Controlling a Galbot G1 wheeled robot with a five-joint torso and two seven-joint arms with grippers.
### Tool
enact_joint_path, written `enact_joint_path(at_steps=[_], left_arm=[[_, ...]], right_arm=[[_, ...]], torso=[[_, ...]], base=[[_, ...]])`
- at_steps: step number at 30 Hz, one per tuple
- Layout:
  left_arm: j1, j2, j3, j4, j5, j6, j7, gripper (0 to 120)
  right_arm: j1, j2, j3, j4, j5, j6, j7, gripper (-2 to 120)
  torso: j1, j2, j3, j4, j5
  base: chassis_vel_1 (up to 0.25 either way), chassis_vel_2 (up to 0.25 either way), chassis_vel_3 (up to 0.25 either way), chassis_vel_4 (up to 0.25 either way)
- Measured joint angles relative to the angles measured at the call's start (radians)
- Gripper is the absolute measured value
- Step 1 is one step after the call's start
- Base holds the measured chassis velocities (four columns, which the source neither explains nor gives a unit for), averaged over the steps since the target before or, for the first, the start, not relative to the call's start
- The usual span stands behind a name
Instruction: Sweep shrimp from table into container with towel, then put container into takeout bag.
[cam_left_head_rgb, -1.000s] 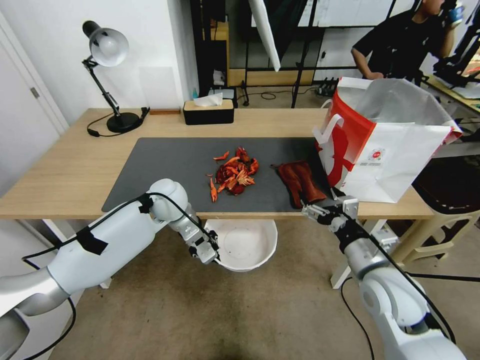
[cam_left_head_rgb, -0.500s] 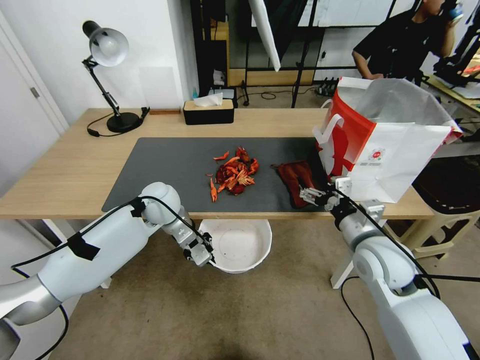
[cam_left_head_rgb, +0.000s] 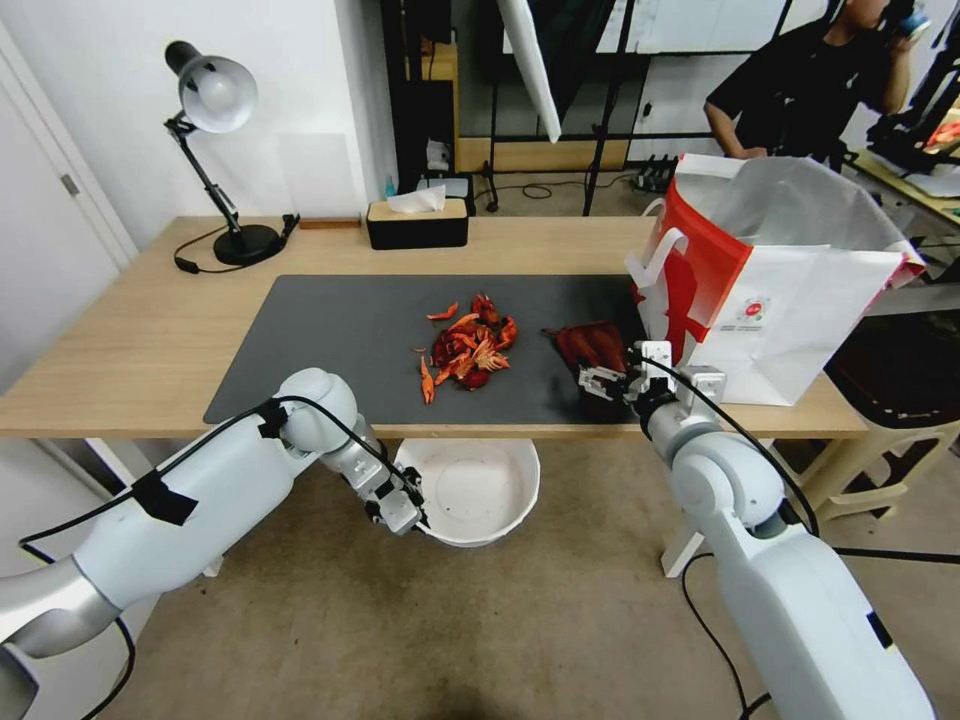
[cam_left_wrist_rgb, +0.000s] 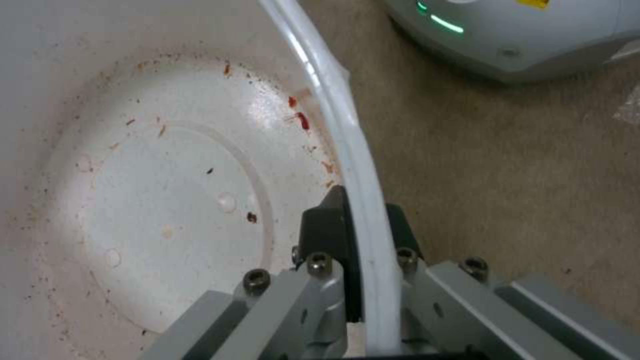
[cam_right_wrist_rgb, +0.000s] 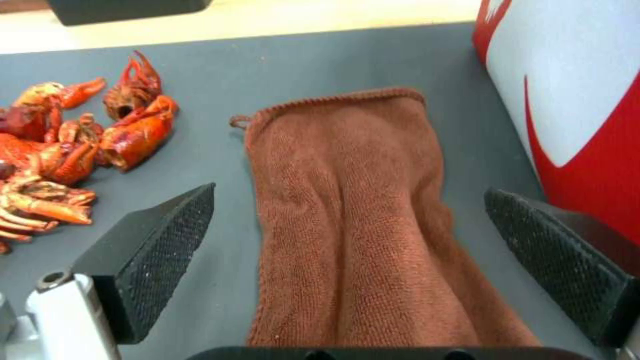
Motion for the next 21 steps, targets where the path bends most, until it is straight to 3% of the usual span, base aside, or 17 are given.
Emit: enact_joint_path(at_steps=[14,17,21], left_arm=[[0.008,0.003,-0.014,0.001,0.000,-0.004,-0.003,0],[0.008,0.003,-0.014,0.002,0.000,-0.005,-0.003,0],[0.009,0.005,-0.015,0.001,-0.001,-0.005,-0.006,0]], right_arm=[[0.039,0.001,-0.022,-0.034,0.050,-0.034,0.067,100],[0.039,0.005,-0.023,-0.038,0.055,-0.040,0.076,96],[0.039,0.011,-0.022,-0.038,0.066,-0.047,0.090,82]], torso=[[0.000,0.000,0.000,0.0000,0.0000],[0.000,0.000,0.000,-0.0001,0.0000],[0.000,0.000,0.000,-0.0001,0.0000]], base=[[0.000,0.000,0.000,0.000],[0.000,0.000,0.000,0.000],[0.000,0.000,0.000,0.000]])
